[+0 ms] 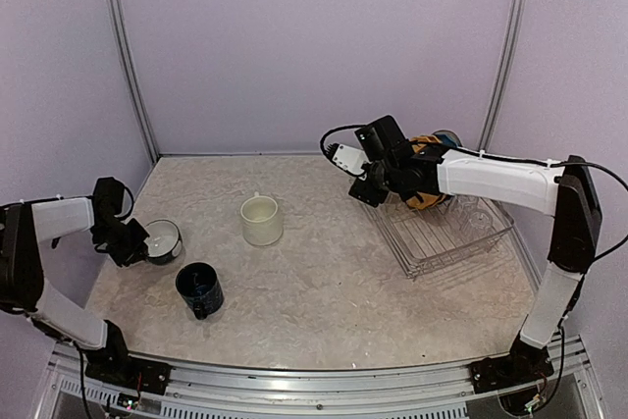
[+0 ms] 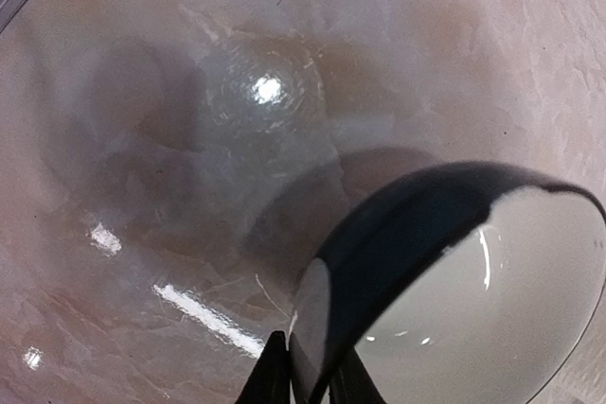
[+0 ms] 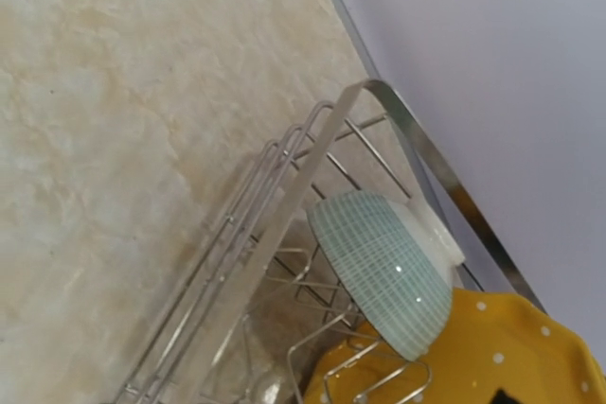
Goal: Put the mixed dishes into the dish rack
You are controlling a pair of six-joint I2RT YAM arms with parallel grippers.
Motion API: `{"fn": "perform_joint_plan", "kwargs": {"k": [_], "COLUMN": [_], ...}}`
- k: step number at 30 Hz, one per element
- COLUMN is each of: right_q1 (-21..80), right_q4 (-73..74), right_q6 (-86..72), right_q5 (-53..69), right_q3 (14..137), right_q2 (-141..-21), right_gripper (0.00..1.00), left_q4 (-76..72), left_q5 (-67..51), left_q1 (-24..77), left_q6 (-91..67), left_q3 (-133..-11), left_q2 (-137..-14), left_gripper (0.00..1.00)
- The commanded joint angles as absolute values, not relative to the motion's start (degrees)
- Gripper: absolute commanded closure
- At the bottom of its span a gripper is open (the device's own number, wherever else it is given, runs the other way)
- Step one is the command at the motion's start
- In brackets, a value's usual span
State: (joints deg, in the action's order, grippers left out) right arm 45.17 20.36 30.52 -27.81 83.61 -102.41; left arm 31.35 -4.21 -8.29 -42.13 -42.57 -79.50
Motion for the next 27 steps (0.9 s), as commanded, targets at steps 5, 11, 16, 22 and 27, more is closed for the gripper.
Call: {"fn": "perform_joint_plan", "kwargs": {"k": [5, 11, 16, 22, 27], "right_q1": [45.99, 46.2, 47.91, 47.94, 48.54], "right_q4": [22.81, 19.94, 17.22, 9.4, 0.89], "right_q6": [21.37, 8.39, 6.84, -0.91, -7.28], "right_q5": [-20.83, -4.62, 5.67, 14.21, 12.74], "right_q3": [85.95, 87.12, 87.73, 84.19, 77.44], "right_q2": [-100.5, -96.75, -95.29, -91.62, -86.8], "right_gripper": [0.16, 0.0, 0.0, 0.0, 0.0], "left_q4": [29.54, 17.9, 10.78, -9.71, -24.06], "left_q5": [-17.36, -30.7, -39.74, -47.03, -52.13], "left_q1": [-7.51, -2.19, 7.34, 15.89, 21.79], "left_q6": [-43.55, -53.36, -59.41, -68.4, -76.62], "left_q3": [-43.05, -44.66, -52.07, -53.89, -57.83], "left_q2": [-71.37, -62.64, -67.58, -76.79, -88.29], "left_gripper": [1.0, 1.0, 1.0, 1.0, 1.0]}}
